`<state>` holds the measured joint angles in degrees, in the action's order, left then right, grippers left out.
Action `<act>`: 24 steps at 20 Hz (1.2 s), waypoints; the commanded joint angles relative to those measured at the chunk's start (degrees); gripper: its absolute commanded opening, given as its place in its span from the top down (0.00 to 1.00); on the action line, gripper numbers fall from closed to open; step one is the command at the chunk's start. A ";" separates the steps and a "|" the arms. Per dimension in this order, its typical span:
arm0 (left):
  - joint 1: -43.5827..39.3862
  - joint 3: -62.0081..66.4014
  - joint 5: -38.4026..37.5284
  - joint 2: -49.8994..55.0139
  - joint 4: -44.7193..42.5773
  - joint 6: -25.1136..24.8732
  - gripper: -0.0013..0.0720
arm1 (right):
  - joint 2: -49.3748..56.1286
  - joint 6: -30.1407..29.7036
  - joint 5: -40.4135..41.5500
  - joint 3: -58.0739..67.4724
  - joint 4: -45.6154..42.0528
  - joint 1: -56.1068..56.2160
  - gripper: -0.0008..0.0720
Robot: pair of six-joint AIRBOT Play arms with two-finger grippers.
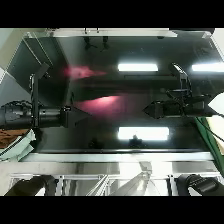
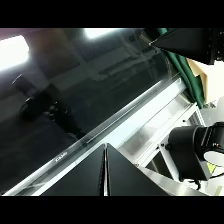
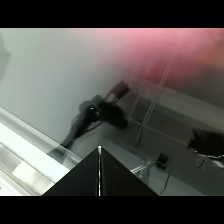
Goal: Fold the shirts.
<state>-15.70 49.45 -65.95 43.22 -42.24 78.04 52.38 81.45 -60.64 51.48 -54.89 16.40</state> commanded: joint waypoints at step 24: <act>61.48 4.00 -6.75 17.90 -45.88 13.97 0.03 | 0.55 0.04 0.02 0.04 0.04 0.11 0.95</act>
<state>43.75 54.15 -77.23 55.09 -88.33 94.15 52.84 81.47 -60.62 51.48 -54.87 16.47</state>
